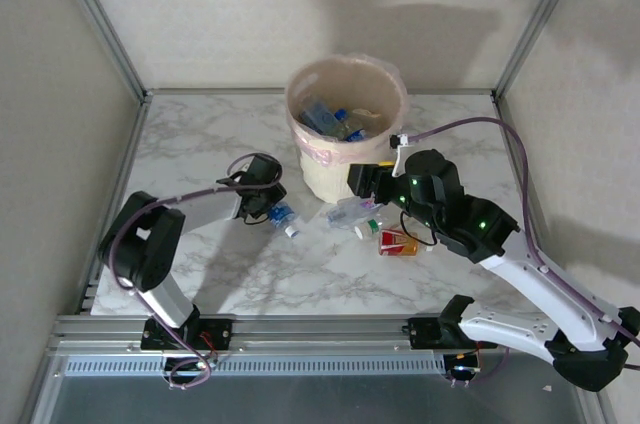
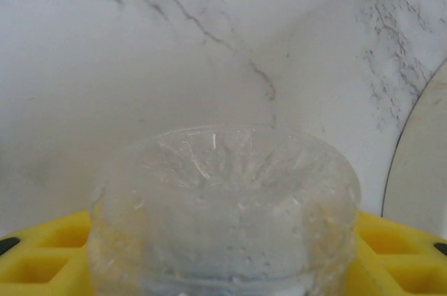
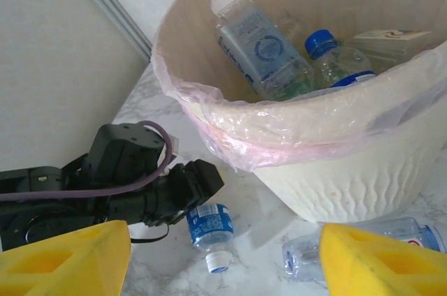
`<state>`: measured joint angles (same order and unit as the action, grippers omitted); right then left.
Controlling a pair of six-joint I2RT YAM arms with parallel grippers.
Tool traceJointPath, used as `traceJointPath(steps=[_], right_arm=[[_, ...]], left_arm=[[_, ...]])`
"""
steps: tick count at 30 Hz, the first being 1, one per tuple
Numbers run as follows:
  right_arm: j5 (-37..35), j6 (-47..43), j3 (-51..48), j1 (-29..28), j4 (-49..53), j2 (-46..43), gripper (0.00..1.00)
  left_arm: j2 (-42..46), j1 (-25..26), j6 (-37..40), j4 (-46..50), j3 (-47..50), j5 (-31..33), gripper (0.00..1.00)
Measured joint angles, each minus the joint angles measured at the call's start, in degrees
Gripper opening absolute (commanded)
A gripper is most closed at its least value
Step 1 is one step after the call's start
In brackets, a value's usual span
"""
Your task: Put the plastic bottles in the bin
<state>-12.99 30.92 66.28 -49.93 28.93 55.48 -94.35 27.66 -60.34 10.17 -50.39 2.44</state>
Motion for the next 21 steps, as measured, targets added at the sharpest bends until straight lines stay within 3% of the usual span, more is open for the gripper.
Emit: traceJointPath(steps=[5,11,21], right_arm=[[5.2,0.0,-1.0,0.0,-3.2,-0.2,0.75],[12.2,0.7,-1.9,-0.9,-7.9,1.4,0.77],[16.6,2.9,-2.2,-4.6,-14.2,9.6,0.86]], left_arm=[[9.9,0.0,0.2,0.1,3.0,-0.7,0.45],[19.4,0.1,0.3,-3.0,4.1,-5.9,0.43],[31.4,0.2,-0.3,-7.0,4.9,-12.3,0.47]])
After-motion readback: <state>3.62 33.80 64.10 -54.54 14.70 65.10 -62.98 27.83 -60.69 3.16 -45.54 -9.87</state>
